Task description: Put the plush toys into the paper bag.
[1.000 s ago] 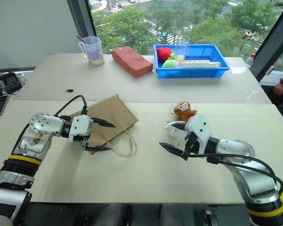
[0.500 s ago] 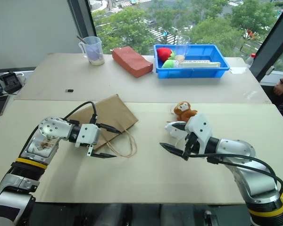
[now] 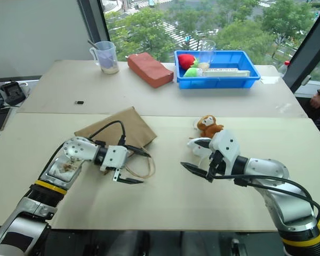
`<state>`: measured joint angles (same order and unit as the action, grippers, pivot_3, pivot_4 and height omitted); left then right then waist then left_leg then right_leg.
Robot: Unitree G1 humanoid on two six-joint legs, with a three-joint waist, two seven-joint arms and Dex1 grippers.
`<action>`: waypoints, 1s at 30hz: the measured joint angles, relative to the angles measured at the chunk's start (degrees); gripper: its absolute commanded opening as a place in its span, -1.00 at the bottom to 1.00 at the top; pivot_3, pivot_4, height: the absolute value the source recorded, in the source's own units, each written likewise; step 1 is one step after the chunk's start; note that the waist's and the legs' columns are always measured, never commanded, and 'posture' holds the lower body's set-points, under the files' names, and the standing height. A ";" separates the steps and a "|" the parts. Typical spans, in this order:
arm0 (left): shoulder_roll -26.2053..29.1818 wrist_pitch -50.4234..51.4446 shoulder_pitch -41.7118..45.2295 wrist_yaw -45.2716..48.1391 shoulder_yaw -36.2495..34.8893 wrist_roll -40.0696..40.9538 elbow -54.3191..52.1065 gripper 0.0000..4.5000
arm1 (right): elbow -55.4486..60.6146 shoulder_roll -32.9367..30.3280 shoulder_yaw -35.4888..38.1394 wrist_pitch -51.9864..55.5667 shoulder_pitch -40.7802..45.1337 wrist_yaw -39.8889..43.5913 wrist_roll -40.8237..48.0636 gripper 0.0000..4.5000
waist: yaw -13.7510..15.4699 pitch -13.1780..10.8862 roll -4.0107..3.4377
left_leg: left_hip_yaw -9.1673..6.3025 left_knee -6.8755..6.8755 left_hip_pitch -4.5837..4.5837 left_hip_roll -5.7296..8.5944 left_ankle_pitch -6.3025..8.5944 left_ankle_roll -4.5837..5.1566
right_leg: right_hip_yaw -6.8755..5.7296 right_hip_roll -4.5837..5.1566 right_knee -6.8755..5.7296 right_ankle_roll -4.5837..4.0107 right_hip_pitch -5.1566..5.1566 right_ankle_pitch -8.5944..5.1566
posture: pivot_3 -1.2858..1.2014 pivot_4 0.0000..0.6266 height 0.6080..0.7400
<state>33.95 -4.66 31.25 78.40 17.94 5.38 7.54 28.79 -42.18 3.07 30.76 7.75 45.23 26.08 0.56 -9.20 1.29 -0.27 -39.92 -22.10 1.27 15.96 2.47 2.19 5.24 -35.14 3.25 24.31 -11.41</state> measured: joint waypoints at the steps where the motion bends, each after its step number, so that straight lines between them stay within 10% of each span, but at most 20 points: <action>1: 0.06 5.18 0.31 -0.26 0.63 0.18 -2.11 0.98 | 0.00 -0.05 0.00 0.05 0.01 -0.02 0.00 1.00 | 0.00 0.00 0.00 | -0.01 -0.01 -0.01 0.00 0.00 0.00 | -0.01 -0.01 -0.01 0.00 0.00 0.00 | 0.03 -0.52 1.00; 12: 2.20 56.67 14.10 1.27 6.74 10.15 -12.86 0.98 | -0.07 -0.03 0.03 1.06 0.52 -0.32 0.02 1.00 | -0.64 -0.01 0.01 | -0.05 -0.02 0.05 0.04 0.00 0.00 | 0.00 -0.11 -0.08 0.03 -0.01 -0.02 | 0.03 -0.52 1.00; 30: 8.68 58.64 15.17 8.10 13.50 12.10 -11.22 0.98 | 1.44 0.32 0.97 2.46 -1.30 -2.12 1.15 1.00 | -0.61 -0.01 0.01 | -0.04 0.01 0.01 0.00 0.00 0.00 | 0.03 -0.06 -0.03 0.03 0.03 -0.03 | 0.03 -0.52 1.00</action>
<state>42.64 53.98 46.42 86.51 31.44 17.48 -3.68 30.22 -41.86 4.04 33.22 6.44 43.12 27.23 -0.06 -9.21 1.30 -0.31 -39.91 -22.09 1.27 15.96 2.48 2.23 5.18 -35.17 3.28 24.33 -11.44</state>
